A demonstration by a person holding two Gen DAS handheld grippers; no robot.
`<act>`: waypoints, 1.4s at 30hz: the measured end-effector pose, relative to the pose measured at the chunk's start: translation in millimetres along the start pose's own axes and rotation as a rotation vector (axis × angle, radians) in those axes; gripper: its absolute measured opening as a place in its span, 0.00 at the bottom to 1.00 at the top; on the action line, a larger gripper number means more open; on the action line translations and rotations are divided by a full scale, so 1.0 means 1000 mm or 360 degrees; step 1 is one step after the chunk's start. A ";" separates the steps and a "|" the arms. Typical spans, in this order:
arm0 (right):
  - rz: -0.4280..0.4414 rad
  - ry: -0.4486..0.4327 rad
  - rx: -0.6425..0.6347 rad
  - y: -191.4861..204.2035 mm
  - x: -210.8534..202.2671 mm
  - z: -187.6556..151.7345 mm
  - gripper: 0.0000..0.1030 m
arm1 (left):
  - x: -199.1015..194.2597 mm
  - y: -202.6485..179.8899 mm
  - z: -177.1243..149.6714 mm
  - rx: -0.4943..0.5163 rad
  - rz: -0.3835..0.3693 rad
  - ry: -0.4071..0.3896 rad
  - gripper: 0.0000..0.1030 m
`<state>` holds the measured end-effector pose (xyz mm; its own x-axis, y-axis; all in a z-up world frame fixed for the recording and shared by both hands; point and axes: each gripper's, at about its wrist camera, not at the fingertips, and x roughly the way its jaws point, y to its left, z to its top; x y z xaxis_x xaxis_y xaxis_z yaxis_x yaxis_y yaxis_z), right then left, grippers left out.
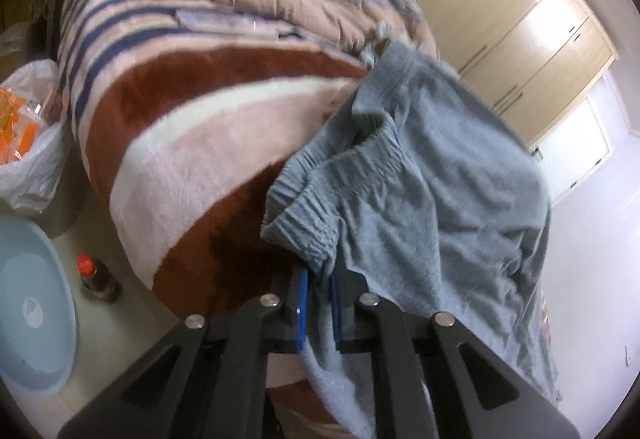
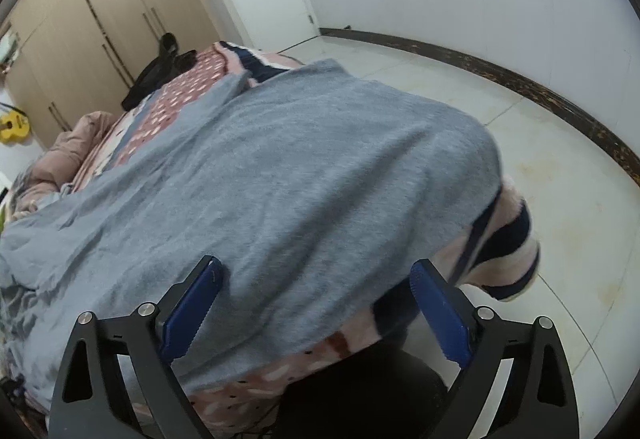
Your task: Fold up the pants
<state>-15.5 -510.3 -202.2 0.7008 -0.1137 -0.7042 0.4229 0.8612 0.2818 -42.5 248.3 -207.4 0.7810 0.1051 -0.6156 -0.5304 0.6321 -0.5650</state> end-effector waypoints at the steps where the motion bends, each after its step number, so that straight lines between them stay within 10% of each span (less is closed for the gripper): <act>1: -0.0017 0.0002 0.0005 -0.003 0.000 -0.001 0.91 | -0.003 -0.002 0.001 0.0007 0.0001 -0.0020 0.06; 8: 0.0069 0.0034 0.0052 -0.023 0.003 -0.002 0.91 | -0.031 -0.021 0.011 0.0092 -0.0061 -0.0096 0.06; 16: 0.0551 0.0058 0.0316 -0.059 0.023 -0.012 0.73 | -0.041 -0.037 0.014 0.0155 -0.0096 -0.0123 0.06; 29: 0.0448 -0.0031 0.0201 -0.034 -0.017 0.007 0.38 | -0.047 -0.047 0.015 0.0201 -0.0104 -0.0166 0.06; 33: 0.0356 0.0030 0.0186 -0.028 -0.007 0.018 0.10 | -0.046 -0.050 0.017 0.0213 -0.0118 -0.0176 0.06; 42: 0.0238 -0.0044 -0.0085 0.006 -0.029 0.038 0.04 | -0.063 -0.072 0.032 0.0355 -0.0154 -0.0240 0.05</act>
<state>-11.7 -520.8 -155.2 0.7695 0.0049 -0.6387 0.2821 0.8945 0.3468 -43.1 220.9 -110.8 0.8736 0.1389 -0.4665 -0.3786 0.7963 -0.4718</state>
